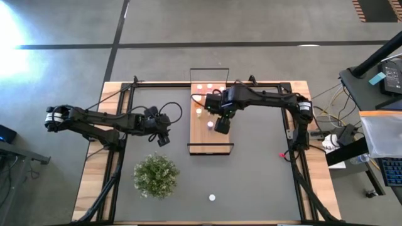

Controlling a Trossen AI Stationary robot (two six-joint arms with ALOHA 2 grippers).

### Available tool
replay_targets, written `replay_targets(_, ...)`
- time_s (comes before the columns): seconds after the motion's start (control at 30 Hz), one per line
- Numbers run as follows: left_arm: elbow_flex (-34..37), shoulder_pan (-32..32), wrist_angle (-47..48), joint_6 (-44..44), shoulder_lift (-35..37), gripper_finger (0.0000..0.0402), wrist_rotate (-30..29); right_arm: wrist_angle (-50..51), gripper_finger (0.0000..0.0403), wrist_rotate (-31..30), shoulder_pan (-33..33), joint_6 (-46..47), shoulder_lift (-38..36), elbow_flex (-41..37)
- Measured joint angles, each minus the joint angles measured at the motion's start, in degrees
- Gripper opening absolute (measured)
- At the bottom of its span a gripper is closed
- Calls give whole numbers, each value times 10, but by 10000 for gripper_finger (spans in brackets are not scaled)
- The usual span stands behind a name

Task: Pick and place medicine bottles onto shelf by color
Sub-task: Put the blue pill bottle on the shelf aligned with the other blue pill bottles

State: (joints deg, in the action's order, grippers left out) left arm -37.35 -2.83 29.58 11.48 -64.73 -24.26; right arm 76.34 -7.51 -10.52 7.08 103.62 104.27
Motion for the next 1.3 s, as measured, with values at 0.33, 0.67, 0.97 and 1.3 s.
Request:
replay_targets(0.33, -62, -2, 0, -35, 11, 219, -87, 58, 215, -67, 25, 69, -71, 31)
replay_targets(0.67, -148, 43, -46, -49, 31, 219, -32, 28, 215, -151, 109, 163, -209, -104)
replay_targets(0.97, -124, 185, -244, -112, 14, 219, 94, -38, 215, -166, 173, 220, -311, -228)
replay_targets(1.3, -116, 261, -465, -195, -105, 219, 220, -109, 215, -166, 197, 231, -355, -322)
